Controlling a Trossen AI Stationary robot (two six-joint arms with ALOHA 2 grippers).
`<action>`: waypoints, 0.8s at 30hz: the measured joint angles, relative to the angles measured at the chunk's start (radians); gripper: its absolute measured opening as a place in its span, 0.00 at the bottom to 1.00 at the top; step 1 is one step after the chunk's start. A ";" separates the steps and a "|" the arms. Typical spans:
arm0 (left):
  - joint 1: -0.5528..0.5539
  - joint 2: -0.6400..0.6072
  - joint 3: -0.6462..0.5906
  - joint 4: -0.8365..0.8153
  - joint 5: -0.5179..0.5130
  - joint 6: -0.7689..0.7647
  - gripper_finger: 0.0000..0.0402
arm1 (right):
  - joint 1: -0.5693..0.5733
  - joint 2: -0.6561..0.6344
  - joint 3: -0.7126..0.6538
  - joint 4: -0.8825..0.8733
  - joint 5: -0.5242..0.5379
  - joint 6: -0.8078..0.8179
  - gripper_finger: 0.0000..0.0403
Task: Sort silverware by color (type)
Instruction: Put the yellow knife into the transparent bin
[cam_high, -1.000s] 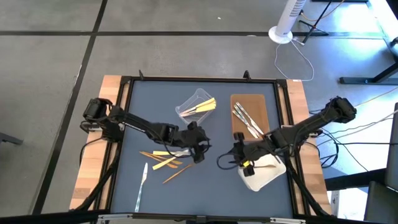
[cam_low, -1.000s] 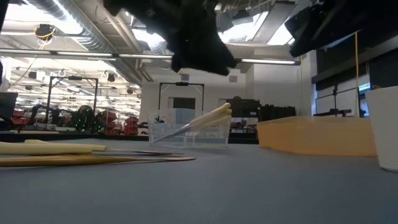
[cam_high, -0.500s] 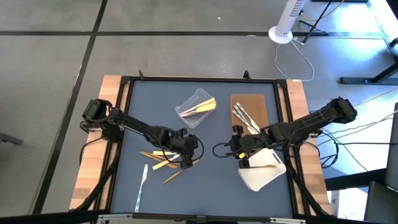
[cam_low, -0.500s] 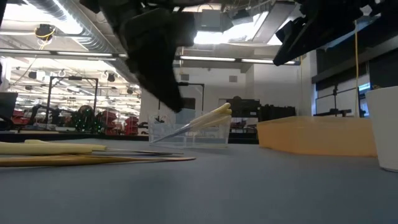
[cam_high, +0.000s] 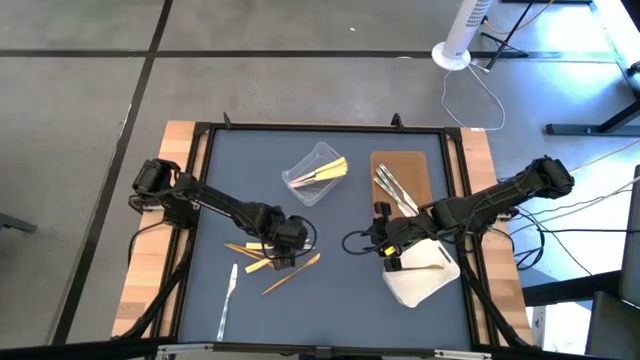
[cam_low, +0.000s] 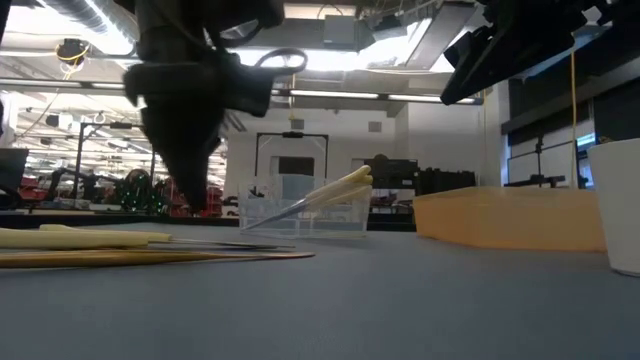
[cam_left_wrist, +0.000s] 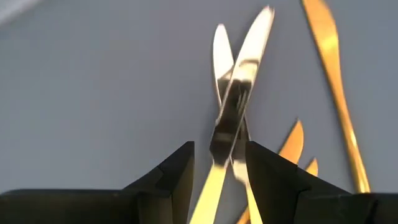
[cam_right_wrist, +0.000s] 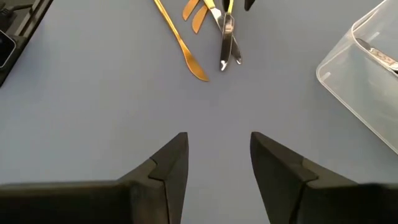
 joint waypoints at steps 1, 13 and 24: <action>0.000 0.000 0.000 -0.013 0.009 0.000 0.34 | 0.000 0.000 0.000 0.000 0.000 0.000 0.40; -0.001 0.000 0.001 -0.187 0.057 0.004 0.34 | 0.000 0.000 0.000 0.000 0.000 0.000 0.40; -0.046 0.000 0.001 -0.257 0.076 0.081 0.34 | 0.000 0.000 0.000 -0.001 0.000 0.000 0.40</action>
